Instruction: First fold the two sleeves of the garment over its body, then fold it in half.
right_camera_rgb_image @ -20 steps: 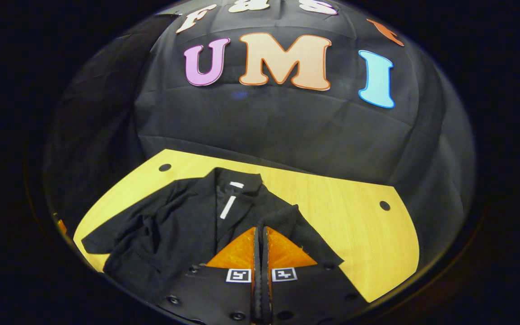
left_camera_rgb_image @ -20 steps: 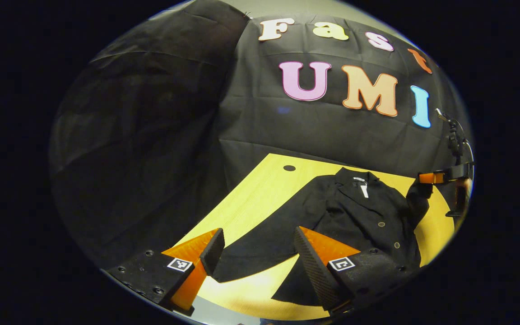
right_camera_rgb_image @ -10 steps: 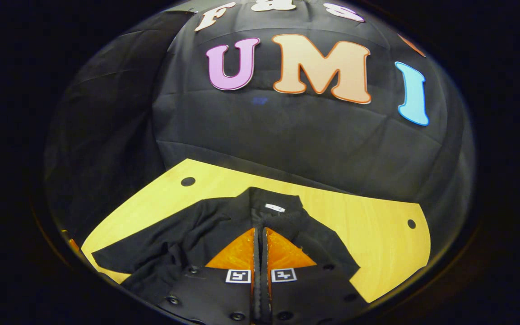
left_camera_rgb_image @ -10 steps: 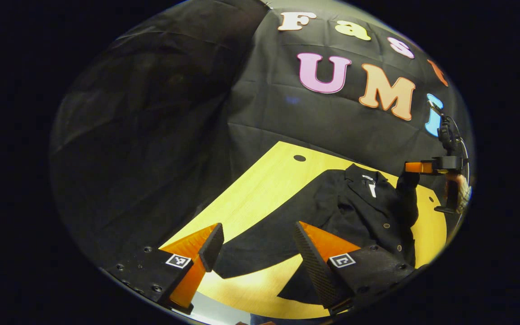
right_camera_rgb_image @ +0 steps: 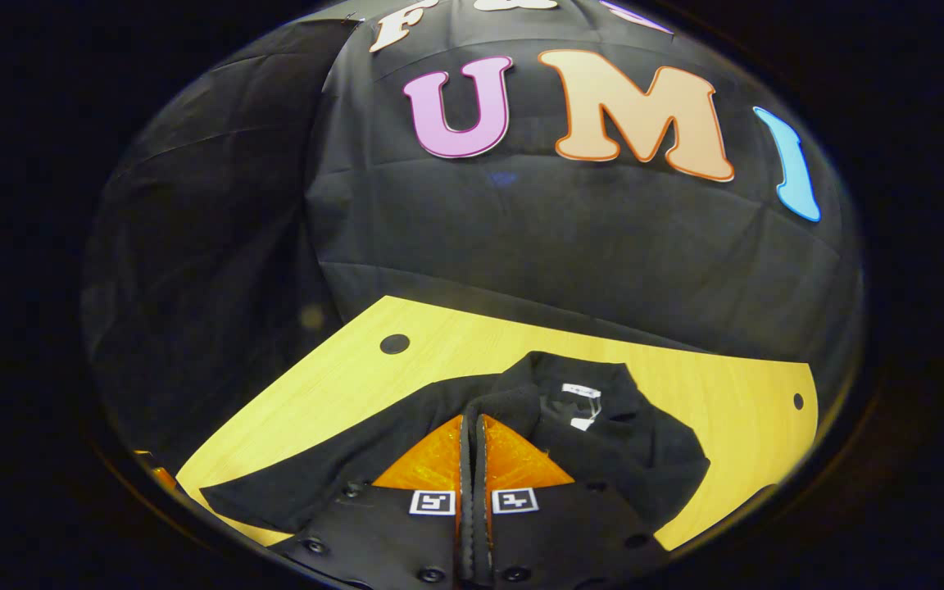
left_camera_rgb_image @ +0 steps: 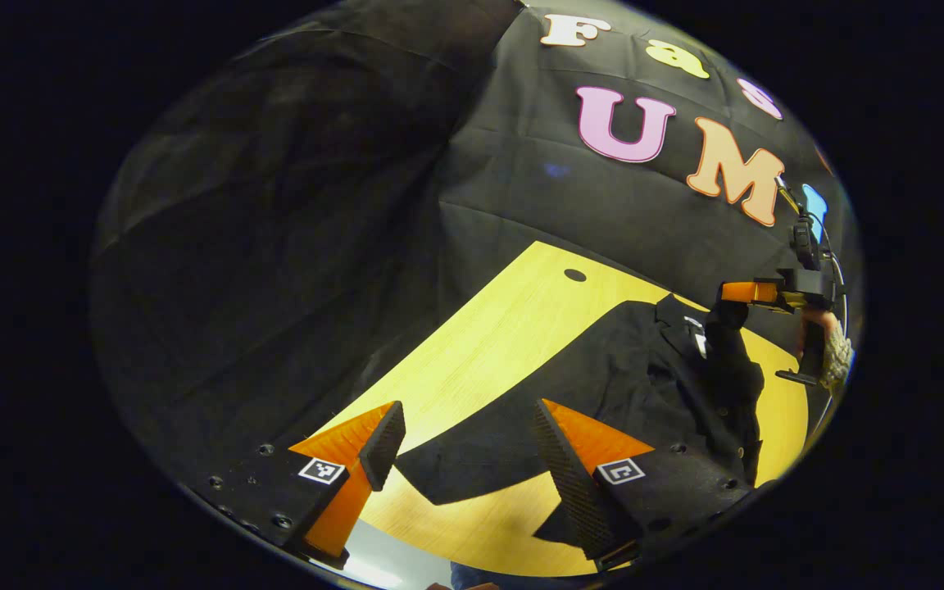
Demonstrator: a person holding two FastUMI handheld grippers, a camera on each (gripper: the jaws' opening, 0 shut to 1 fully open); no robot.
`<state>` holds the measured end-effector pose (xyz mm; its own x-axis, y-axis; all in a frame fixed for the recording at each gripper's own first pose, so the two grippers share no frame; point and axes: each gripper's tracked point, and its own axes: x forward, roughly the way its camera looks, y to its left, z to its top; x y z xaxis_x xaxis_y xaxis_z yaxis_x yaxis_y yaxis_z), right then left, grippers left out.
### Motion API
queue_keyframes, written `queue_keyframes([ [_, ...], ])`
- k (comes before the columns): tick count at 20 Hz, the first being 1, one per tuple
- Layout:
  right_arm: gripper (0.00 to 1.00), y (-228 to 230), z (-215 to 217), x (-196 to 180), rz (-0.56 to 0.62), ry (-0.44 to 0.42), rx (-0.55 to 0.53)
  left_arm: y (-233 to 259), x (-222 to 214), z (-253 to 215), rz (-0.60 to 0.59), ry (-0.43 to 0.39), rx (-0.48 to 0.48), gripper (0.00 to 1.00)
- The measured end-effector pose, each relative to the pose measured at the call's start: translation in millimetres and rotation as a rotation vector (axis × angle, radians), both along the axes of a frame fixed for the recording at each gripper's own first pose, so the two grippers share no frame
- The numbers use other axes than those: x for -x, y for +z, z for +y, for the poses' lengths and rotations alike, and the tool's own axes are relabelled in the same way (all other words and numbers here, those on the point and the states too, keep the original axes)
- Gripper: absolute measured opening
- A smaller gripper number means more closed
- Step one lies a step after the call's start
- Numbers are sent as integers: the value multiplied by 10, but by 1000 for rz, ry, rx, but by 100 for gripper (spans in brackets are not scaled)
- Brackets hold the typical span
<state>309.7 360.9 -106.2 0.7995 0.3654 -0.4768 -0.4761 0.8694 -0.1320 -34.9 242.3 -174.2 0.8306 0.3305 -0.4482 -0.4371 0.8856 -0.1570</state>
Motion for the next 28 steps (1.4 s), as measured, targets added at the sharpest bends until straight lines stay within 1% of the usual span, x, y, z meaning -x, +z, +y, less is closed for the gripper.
queue_keyframes([
  [3, 2, -122, 239, -95, 18, 21, -4, -68, 49, 87, 14, 19, 12, 95],
  [7, 2, -335, 489, -139, 70, 23, -26, -132, 110, 137, 32, 34, 23, 96],
  [9, 2, -436, 602, -160, 65, 29, 2, -155, 120, 146, 39, 37, 28, 96],
  [10, 0, -459, 625, -155, 50, 39, 27, -167, 132, 143, 42, 36, 24, 96],
  [11, 6, -505, 653, -154, 39, 55, 47, -191, 150, 139, 48, 33, 18, 96],
  [12, 3, -547, 711, -114, 43, 75, 53, -196, 159, 131, 53, 30, 13, 96],
  [13, 11, -632, 788, -93, 61, 100, 51, -226, 189, 111, 61, 26, 12, 96],
  [14, 9, -676, 847, -55, 74, 122, 53, -246, 206, 84, 67, 23, 15, 96],
  [16, 18, -753, 952, -14, 80, 151, 63, -310, 258, 22, 79, 21, 28, 96],
  [17, 30, -767, 979, -6, 80, 158, 70, -343, 271, 9, 82, 21, 33, 96],
  [18, 32, -806, 998, 24, 82, 160, 77, -352, 283, -14, 85, 21, 37, 96],
  [22, 99, -862, 1069, 54, 106, 170, 58, -435, 277, -76, 97, 17, 33, 96],
  [28, 100, -720, 1012, 80, 85, 170, 47, -626, 227, -121, 116, -2, 32, 96],
])
